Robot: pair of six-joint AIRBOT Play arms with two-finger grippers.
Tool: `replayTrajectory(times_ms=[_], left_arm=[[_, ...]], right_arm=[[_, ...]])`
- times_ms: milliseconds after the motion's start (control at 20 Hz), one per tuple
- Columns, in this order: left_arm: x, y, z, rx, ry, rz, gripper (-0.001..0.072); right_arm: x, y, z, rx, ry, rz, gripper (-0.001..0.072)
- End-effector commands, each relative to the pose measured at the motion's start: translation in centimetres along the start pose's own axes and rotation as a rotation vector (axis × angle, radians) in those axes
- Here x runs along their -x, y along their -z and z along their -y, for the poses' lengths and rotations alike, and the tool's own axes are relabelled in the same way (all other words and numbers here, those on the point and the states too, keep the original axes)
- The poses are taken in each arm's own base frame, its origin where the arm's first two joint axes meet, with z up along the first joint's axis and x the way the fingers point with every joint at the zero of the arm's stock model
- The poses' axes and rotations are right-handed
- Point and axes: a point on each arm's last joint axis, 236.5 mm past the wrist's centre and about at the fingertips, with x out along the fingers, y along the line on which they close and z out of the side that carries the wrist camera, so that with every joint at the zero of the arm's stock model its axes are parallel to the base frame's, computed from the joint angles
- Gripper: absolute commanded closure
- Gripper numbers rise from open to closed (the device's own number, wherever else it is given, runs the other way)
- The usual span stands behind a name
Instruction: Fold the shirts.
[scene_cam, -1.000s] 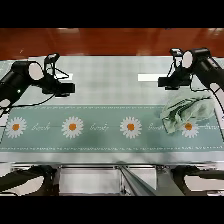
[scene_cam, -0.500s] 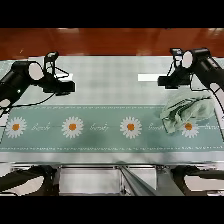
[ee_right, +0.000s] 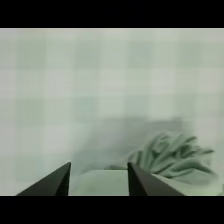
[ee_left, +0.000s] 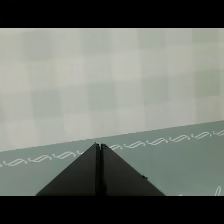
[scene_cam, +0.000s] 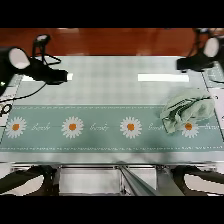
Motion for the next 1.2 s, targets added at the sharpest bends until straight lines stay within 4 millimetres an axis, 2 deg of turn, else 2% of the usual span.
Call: replayTrajectory(times_ms=[0, 50, 150, 300, 350, 400, 450, 550, 750, 800, 850, 900, 950, 1050, 1150], left_arm=[[3.6, 1.9, -1.5, -0.001, -0.018, -0.019, 0.0688], [3.9, 3.7, -2.0, 0.012, -0.023, -0.046, 0.0687], [3.8, 8.0, -2.7, 0.049, -0.032, -0.107, 0.0685], [1.2, 13.3, -3.2, 0.116, -0.042, -0.137, 0.0558], [0.0, 14.8, -3.4, 0.131, -0.045, -0.154, 0.0505], [-1.1, 16.1, -3.6, 0.137, -0.047, -0.181, 0.0302], [-2.2, 17.1, -3.8, 0.15, -0.051, -0.202, 0.0202], [-3.4, 18.0, -4.0, 0.156, -0.054, -0.225, 0.0202], [-4.0, 17.8, -4.0, 0.18, -0.056, -0.221, 0.0203], [-4.1, 17.6, -4.0, 0.187, -0.055, -0.214, 0.0203], [-4.1, 17.5, -4.0, 0.189, -0.055, -0.207, 0.0203], [-4.1, 17.3, -4.0, 0.188, -0.055, -0.203, 0.0203], [-3.9, 17.1, -4.2, 0.185, -0.06, -0.197, 0.0203], [-2.9, 16.1, -5.2, 0.167, -0.096, -0.179, 0.0203], [-1.2, 14.4, -6.7, 0.161, -0.142, -0.141, 0.0203]], right_arm=[[2.1, 1.1, 7.0, -0.09, 0.092, 0.033, 0.0297], [1.5, 2.8, 8.0, -0.129, 0.086, 0.019, 0.0297], [-0.2, 7.0, 8.8, -0.188, 0.067, -0.024, 0.0297], [-3.4, 13.5, 7.7, -0.247, 0.021, -0.125, 0.0297], [-4.4, 15.2, 7.0, -0.267, -0.002, -0.169, 0.0295], [-5.4, 16.6, 6.0, -0.28, -0.03, -0.214, 0.0295], [-6.2, 17.5, 5.1, -0.283, -0.054, -0.248, 0.0295], [-7.8, 18.2, 3.4, -0.307, -0.112, -0.289, 0.0295], [-11.1, 19.8, 1.2, -0.368, -0.171, -0.367, 0.0313], [-11.5, 20.0, 0.8, -0.381, -0.186, -0.377, 0.0407], [-11.5, 19.7, 0.3, -0.377, -0.211, -0.373, 0.0608], [-11.0, 18.4, -0.5, -0.362, -0.261, -0.345, 0.068], [-10.0, 16.8, -1.0, -0.344, -0.3, -0.309, 0.068], [-6.7, 12.5, -0.3, -0.318, -0.32, -0.206, 0.0681], [-1.8, 7.5, 1.1, -0.274, -0.314, -0.059, 0.0681]])
